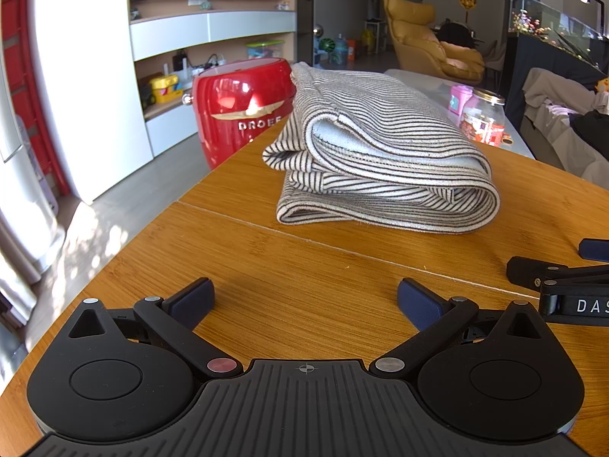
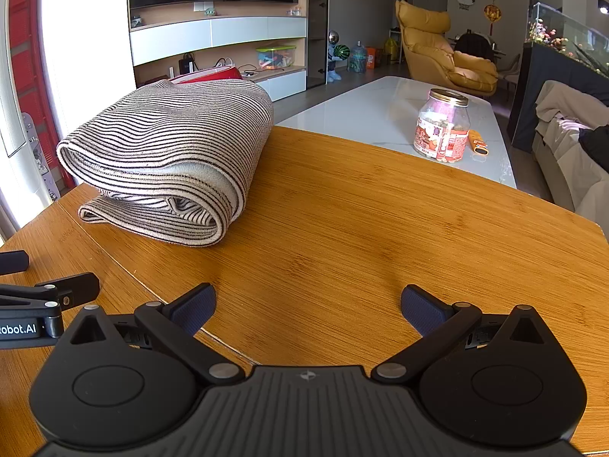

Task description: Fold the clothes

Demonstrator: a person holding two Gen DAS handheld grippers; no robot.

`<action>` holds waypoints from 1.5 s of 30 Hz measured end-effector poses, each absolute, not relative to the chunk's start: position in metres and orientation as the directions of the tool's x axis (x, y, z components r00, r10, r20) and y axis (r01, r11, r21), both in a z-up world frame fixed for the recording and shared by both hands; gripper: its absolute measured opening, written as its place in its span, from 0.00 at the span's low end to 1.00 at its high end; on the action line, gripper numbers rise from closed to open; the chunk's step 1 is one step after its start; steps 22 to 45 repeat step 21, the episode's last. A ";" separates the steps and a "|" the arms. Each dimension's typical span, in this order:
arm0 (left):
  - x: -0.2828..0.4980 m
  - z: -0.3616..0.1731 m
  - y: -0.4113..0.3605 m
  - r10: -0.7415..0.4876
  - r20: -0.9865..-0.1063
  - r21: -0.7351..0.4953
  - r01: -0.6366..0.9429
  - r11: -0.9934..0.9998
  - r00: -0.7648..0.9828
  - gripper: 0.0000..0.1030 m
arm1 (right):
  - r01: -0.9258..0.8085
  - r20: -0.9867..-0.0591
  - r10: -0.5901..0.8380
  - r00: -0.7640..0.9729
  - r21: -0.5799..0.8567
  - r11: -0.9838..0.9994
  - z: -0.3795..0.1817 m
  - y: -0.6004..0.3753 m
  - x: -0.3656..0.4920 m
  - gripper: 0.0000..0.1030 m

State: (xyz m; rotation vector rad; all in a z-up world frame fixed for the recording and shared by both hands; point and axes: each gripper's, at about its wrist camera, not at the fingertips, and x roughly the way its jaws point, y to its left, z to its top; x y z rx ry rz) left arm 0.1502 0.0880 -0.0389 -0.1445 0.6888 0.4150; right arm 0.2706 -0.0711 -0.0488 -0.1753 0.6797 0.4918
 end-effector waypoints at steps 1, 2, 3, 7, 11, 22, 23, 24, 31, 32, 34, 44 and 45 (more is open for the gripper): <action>0.150 -0.039 0.088 0.322 -0.643 0.006 -0.415 0.910 0.695 1.00 | -0.490 -0.640 0.378 0.669 0.003 0.872 -0.049 -0.071 0.271 1.00; 0.150 -0.039 0.089 0.317 -0.643 0.006 -0.409 0.912 0.697 1.00 | -0.490 -0.640 0.377 0.669 0.002 0.872 -0.049 -0.071 0.270 1.00; 0.150 -0.039 0.089 0.313 -0.643 0.006 -0.403 0.915 0.699 1.00 | -0.490 -0.640 0.377 0.669 0.002 0.872 -0.049 -0.071 0.270 1.00; 0.153 -0.037 0.093 0.254 -0.657 0.001 -0.336 0.942 0.710 1.00 | -0.489 -0.640 0.377 0.669 0.002 0.872 -0.049 -0.070 0.270 1.00; 0.147 -0.036 0.094 0.226 -0.674 0.006 -0.301 0.954 0.703 1.00 | -0.489 -0.640 0.377 0.669 0.002 0.872 -0.049 -0.071 0.270 1.00; 0.146 -0.035 0.101 0.225 -0.665 -0.028 -0.325 0.945 0.712 1.00 | -0.485 -0.640 0.374 0.671 0.001 0.874 -0.049 -0.069 0.269 1.00; 0.146 -0.035 0.101 0.225 -0.665 -0.028 -0.325 0.945 0.712 1.00 | -0.485 -0.640 0.374 0.671 0.001 0.874 -0.049 -0.069 0.269 1.00; 0.146 -0.035 0.101 0.225 -0.665 -0.028 -0.325 0.945 0.712 1.00 | -0.485 -0.640 0.374 0.671 0.001 0.874 -0.049 -0.069 0.269 1.00; 0.146 -0.035 0.101 0.225 -0.665 -0.028 -0.325 0.945 0.712 1.00 | -0.485 -0.640 0.374 0.671 0.001 0.874 -0.049 -0.069 0.269 1.00; 0.146 -0.035 0.101 0.225 -0.665 -0.028 -0.325 0.945 0.712 1.00 | -0.485 -0.640 0.374 0.671 0.001 0.874 -0.049 -0.069 0.269 1.00; 0.146 -0.035 0.101 0.225 -0.665 -0.028 -0.325 0.945 0.712 1.00 | -0.485 -0.640 0.374 0.671 0.001 0.874 -0.049 -0.069 0.269 1.00; 0.146 -0.035 0.101 0.225 -0.665 -0.028 -0.325 0.945 0.712 1.00 | -0.485 -0.640 0.374 0.671 0.001 0.874 -0.049 -0.069 0.269 1.00; 0.146 -0.035 0.101 0.225 -0.665 -0.028 -0.325 0.945 0.712 1.00 | -0.485 -0.640 0.374 0.671 0.001 0.874 -0.049 -0.069 0.269 1.00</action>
